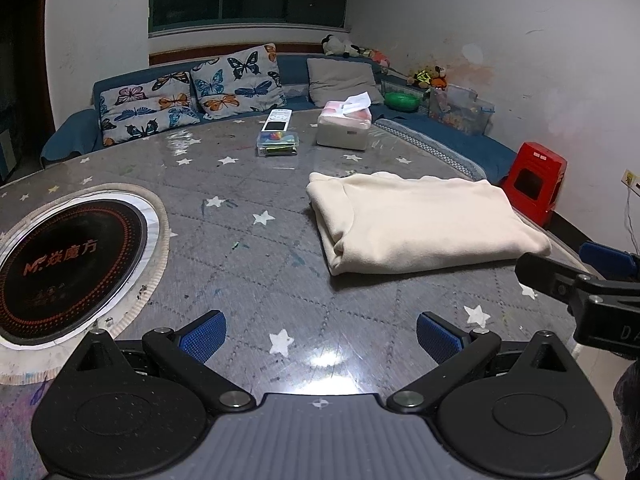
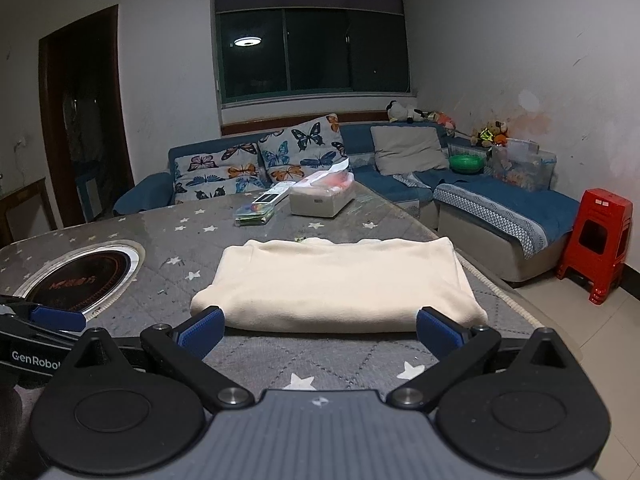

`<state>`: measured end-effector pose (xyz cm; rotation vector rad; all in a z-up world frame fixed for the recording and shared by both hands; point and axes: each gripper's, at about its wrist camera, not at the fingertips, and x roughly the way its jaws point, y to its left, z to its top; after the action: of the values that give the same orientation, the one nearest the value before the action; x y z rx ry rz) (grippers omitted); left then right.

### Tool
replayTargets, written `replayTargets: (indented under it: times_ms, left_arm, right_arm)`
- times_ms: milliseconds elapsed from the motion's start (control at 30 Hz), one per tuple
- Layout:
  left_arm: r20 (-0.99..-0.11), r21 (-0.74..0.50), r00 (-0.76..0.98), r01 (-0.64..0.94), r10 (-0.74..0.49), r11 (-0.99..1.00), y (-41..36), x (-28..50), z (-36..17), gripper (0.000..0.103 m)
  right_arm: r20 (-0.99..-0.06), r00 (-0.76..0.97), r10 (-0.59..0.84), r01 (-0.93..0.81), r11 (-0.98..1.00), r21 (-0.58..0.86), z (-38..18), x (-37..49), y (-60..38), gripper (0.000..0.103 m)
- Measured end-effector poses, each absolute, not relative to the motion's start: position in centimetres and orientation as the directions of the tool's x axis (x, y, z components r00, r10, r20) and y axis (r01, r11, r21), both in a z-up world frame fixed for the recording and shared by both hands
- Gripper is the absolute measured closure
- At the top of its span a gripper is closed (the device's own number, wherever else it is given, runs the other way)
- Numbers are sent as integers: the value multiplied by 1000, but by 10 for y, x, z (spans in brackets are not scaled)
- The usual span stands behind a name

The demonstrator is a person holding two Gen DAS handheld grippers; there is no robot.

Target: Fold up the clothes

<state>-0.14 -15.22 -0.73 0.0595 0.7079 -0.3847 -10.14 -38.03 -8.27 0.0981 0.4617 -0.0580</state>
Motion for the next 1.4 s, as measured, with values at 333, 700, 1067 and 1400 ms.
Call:
replayTargets:
  times_ms: [333,700,1067,1400]
  left_arm:
    - [-621,-65,710,376,-333,924,-154,-18,1,0]
    - [-610,-55,722,372,-326,927,-152,-29,6,0]
    - [-609,-43,726,373,-320,927,-154,-32,6,0]
    - [-624,-42,713,377,-319,925,-157,-26,2,0]
  right_arm:
    - [-422,906,-30,69,995,77,-76,-115,-377,0]
    - [-403,915,-23,63,994,86,-71,-125,-375,0]
    - [-407,913,-23,66,993,94,-72,-125,-376,0]
    - [-426,904,-22,72,992,101,-75,-119,-379,0]
